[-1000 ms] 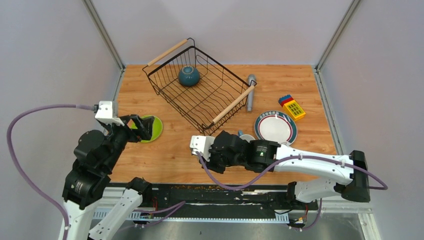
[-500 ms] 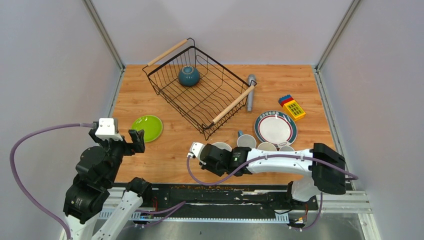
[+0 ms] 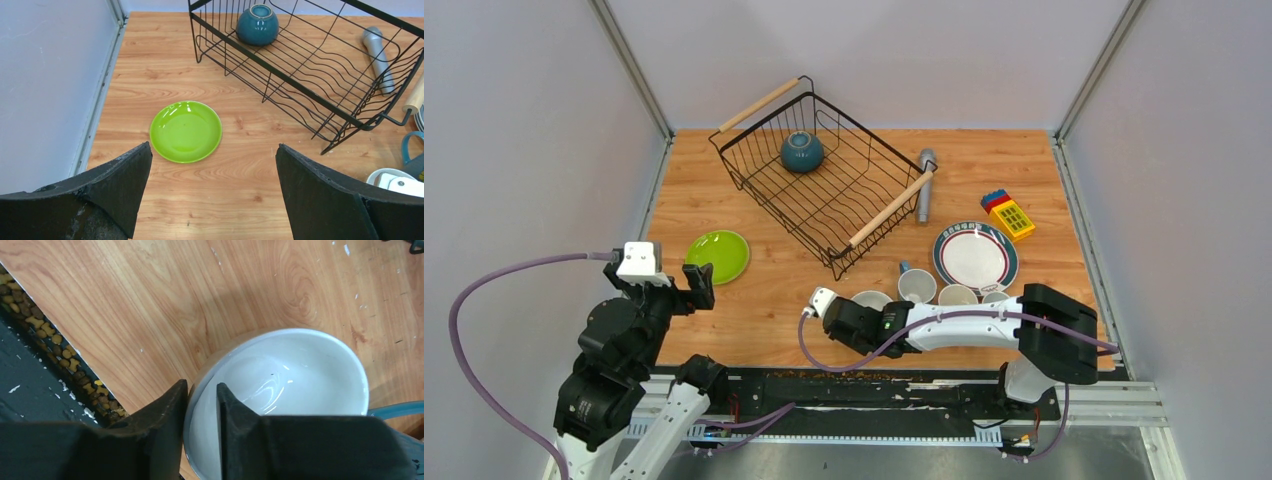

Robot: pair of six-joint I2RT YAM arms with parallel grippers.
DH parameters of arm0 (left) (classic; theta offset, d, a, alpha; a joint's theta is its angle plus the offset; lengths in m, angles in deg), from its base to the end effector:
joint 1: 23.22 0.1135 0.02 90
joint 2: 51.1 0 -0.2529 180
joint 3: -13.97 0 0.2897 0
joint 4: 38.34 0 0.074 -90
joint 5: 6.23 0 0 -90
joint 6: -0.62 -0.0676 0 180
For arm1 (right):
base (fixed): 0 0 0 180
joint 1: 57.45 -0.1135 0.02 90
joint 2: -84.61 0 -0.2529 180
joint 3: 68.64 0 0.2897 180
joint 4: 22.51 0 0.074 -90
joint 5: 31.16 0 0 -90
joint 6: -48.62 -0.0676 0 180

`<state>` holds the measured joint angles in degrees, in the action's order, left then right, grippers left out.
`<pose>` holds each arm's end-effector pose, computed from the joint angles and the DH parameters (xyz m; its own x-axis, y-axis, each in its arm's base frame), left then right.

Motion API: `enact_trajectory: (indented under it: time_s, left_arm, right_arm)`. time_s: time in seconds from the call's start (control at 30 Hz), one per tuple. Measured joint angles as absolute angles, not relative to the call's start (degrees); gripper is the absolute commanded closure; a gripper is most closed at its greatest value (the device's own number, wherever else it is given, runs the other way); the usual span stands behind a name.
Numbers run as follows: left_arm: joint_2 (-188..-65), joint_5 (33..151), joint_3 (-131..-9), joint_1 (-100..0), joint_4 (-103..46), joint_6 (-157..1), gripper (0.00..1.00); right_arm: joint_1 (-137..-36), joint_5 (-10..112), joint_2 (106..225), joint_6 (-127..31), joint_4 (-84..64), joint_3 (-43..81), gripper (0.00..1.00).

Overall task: Unload the mixed dishes from the dish rack
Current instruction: Place the bowl at the center of the board.

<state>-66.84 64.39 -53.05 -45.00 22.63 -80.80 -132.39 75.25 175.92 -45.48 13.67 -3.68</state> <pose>0.0952 -0.0139 0.3849 -0.1615 -0.0870 -0.9830 0.0224 0.9955 -0.0918 0.1092 0.3325 0.1146 -0.2938 -0.8278 -0.4780 -0.8737 0.4354 -0.2170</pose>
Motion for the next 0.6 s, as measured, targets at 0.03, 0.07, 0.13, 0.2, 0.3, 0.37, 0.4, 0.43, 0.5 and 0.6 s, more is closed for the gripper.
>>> enact_trajectory:
  time_s: [0.03, 0.07, 0.13, 0.2, 0.3, 0.37, 0.4, 0.43, 0.5, 0.6]
  left_arm:
    - [-66.8, 64.4, -53.0, -45.0, 22.6, -80.8, 0.00]
    - [-66.9, 64.4, -53.0, -45.0, 22.6, -80.8, 0.00]
    - [-67.0, 64.4, -53.0, -45.0, 22.6, -80.8, 0.00]
    - [-67.0, 64.4, -53.0, -45.0, 22.6, -80.7, 0.00]
    - [-67.4, 64.4, -53.0, -45.0, 22.6, -80.6, 0.00]
    - [-67.8, 64.4, -53.0, -45.0, 22.6, -80.5, 0.00]
    - [-68.1, 64.4, -53.0, -45.0, 22.6, -80.4, 0.00]
    - [-68.4, 64.6, -53.0, -45.0, 22.6, -80.3, 0.00]
    - [-68.9, 64.8, -53.0, -45.0, 22.5, -80.1, 0.00]
    - [-70.2, 65.3, -53.0, -45.0, 22.4, -79.5, 0.00]
  right_arm:
    - [-132.4, 75.6, 176.0, -45.6, 13.2, -3.7, 0.65]
    - [-132.4, 75.8, 176.1, -45.7, 12.9, -3.7, 0.62]
    - [-132.4, 76.2, 176.1, -45.8, 12.4, -3.7, 0.52]
    - [-132.4, 76.3, 176.1, -45.9, 12.3, -3.7, 0.44]
    - [-132.7, 76.6, 176.1, -46.0, 12.6, -3.5, 0.30]
    - [-133.1, 76.7, 175.8, -45.8, 13.3, -3.1, 0.24]
    - [-133.3, 76.7, 175.3, -45.8, 13.6, -2.7, 0.22]
    - [-133.5, 76.7, 174.6, -45.8, 14.0, -2.4, 0.20]
    - [-133.6, 76.7, 172.9, -45.8, 14.8, -1.4, 0.16]
    - [-133.7, 77.0, 170.0, -45.8, 16.0, 0.3, 0.11]
